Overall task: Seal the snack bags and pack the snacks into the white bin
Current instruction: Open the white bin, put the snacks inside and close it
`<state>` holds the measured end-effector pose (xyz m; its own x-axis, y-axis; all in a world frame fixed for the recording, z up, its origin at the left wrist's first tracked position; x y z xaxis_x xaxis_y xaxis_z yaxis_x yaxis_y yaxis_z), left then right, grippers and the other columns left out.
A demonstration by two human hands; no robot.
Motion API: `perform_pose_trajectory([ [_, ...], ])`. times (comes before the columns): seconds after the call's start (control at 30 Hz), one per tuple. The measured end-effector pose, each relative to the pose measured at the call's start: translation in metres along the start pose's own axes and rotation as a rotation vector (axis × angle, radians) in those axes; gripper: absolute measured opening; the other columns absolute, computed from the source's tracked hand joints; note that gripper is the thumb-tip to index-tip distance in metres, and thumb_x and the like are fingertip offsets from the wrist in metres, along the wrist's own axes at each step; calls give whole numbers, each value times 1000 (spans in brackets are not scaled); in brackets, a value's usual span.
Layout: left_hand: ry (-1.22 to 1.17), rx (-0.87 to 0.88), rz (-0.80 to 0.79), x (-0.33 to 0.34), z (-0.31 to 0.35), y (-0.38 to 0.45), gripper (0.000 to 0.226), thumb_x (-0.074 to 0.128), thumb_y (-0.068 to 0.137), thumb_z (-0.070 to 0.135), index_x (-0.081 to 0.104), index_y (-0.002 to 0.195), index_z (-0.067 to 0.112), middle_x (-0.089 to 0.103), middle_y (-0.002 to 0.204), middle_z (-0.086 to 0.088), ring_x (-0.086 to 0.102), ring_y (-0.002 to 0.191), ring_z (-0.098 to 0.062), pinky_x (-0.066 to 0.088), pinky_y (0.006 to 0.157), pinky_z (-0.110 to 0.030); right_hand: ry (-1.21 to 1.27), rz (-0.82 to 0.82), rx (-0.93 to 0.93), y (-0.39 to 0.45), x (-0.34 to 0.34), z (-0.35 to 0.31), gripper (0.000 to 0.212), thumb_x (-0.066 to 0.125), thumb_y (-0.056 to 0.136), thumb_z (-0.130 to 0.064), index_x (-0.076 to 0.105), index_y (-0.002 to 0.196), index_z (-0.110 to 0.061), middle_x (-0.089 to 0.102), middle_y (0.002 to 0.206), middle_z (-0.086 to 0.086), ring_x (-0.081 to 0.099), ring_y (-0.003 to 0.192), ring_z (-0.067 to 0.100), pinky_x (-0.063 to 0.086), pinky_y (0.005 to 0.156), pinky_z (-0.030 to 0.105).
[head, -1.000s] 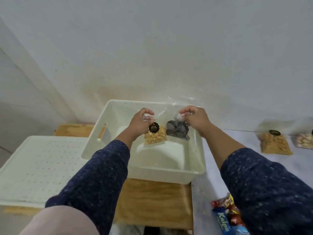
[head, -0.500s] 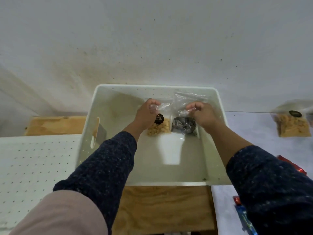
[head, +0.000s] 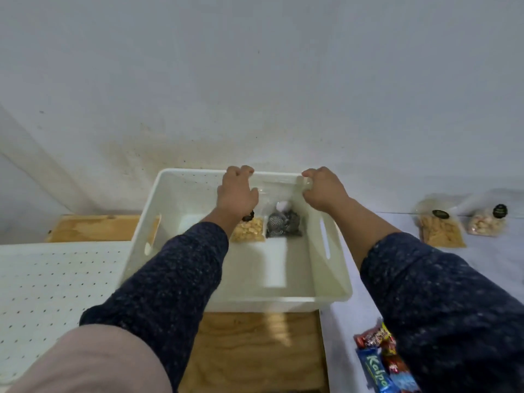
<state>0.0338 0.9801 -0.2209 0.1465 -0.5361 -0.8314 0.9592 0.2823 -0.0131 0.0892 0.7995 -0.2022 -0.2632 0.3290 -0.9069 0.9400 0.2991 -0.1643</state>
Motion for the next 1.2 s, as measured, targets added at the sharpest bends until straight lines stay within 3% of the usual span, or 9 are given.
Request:
perform_pose_trajectory([
  [0.1, 143, 47, -37, -6, 44, -12, 53, 51, 93, 24, 32, 140, 11, 38, 138, -12, 39, 128, -28, 38, 101, -38, -104, 33, -38, -18, -31, 7, 51, 48, 91, -16, 39, 140, -7, 39, 141, 15, 40, 131, 31, 36, 104, 36],
  [0.23, 249, 17, -34, 1, 99, -42, 50, 47, 95, 32, 38, 136, 6, 40, 136, -12, 38, 129, -27, 39, 100, -37, -204, 55, -84, -53, -63, 35, 48, 49, 90, -19, 41, 135, -3, 43, 136, 14, 45, 125, 31, 41, 98, 37],
  [0.5, 296, 62, -65, 60, 206, -104, 50, 45, 95, 36, 43, 134, 4, 43, 135, -15, 41, 127, -30, 39, 103, -38, -287, 48, -15, -120, -114, 160, 45, 48, 91, -25, 45, 130, -4, 46, 132, 14, 48, 120, 30, 42, 93, 34],
  [0.9, 301, 223, -136, 126, 316, -119, 50, 44, 95, 36, 43, 134, 4, 46, 133, -14, 45, 123, -29, 42, 98, -37, -180, 131, 175, -179, -163, 281, 43, 49, 92, -27, 50, 128, -3, 50, 132, 16, 50, 120, 31, 43, 93, 34],
  [1.2, 202, 212, -276, 223, 362, -97, 51, 48, 94, 38, 44, 134, 6, 50, 134, -14, 45, 125, -29, 40, 100, -35, -47, 110, 286, -167, -162, 397, 37, 53, 88, -25, 58, 119, -5, 56, 125, 18, 53, 114, 33, 44, 87, 31],
])
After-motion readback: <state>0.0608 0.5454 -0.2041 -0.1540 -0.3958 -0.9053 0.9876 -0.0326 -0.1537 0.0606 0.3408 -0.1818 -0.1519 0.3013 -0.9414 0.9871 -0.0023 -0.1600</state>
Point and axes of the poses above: each hand's wrist, its own y-axis towards the middle knuckle, its own x-axis out of the palm, z = x × y, the point moved 10 cm from there along y, towards the middle knuckle
